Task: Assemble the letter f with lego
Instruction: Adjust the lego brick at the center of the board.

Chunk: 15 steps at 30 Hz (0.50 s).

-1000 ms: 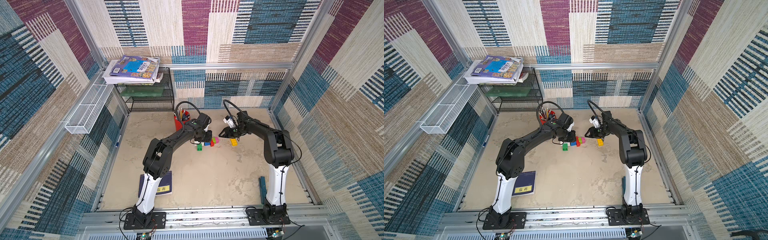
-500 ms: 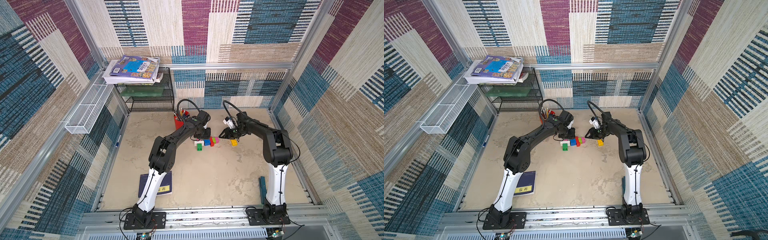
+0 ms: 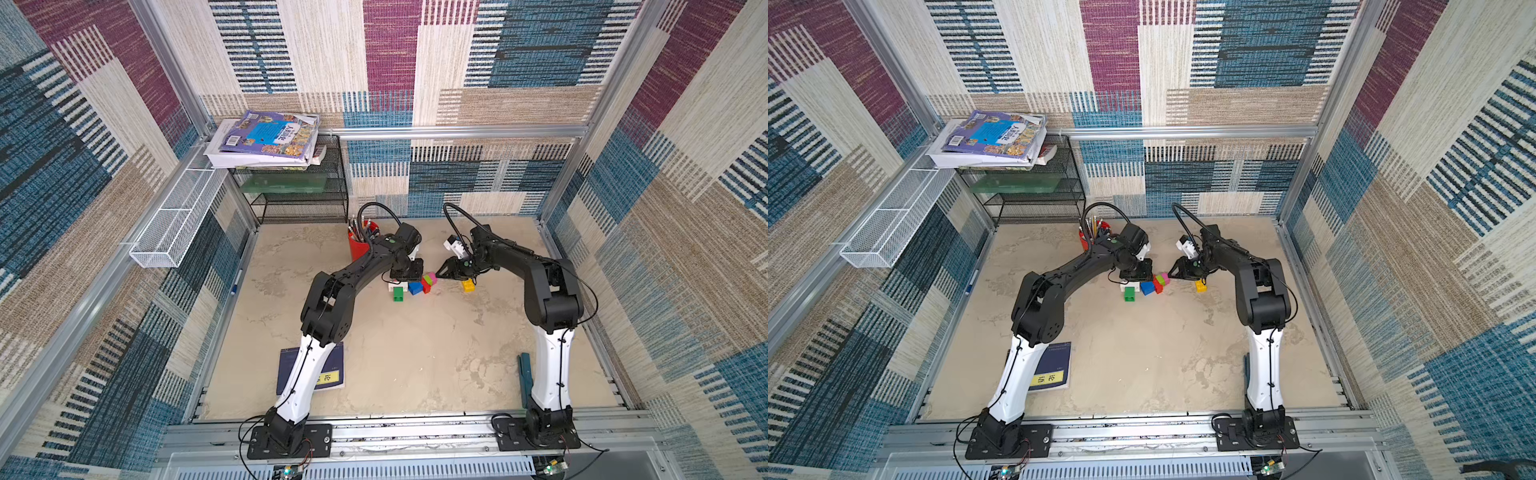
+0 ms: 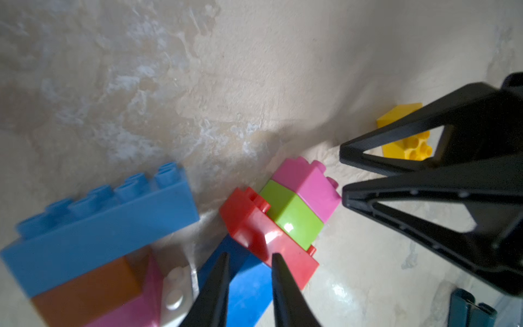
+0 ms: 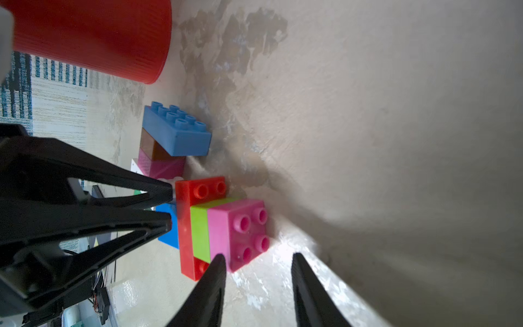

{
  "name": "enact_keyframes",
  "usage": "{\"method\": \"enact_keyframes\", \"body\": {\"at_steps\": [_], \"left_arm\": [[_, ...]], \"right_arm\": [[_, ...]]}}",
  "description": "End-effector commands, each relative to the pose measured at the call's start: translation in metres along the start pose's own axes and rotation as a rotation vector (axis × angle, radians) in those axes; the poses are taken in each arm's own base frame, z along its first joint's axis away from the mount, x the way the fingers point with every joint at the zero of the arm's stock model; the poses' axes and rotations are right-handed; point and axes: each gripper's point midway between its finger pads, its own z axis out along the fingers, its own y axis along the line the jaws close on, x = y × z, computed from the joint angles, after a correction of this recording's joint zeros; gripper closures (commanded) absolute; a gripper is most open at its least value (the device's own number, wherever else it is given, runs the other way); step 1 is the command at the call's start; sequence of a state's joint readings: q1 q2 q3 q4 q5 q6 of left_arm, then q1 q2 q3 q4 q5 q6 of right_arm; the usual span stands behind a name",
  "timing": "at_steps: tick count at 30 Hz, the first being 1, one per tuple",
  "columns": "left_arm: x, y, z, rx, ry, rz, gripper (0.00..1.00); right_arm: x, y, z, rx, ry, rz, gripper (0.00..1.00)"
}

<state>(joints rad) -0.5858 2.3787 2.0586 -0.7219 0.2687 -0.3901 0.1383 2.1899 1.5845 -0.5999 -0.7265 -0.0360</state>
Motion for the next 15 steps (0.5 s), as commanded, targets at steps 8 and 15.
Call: {"method": "enact_keyframes", "body": {"at_steps": [8,15], "left_arm": [[0.022,-0.012,-0.004,0.060,0.044,0.004,0.73],[0.037,-0.022,-0.006,0.098,0.048,0.003,0.74]], "right_arm": [[0.009,0.012,-0.002,-0.032,0.005,-0.022,0.57],[0.020,0.021,0.000,-0.034,0.020,-0.028,0.56]]}}
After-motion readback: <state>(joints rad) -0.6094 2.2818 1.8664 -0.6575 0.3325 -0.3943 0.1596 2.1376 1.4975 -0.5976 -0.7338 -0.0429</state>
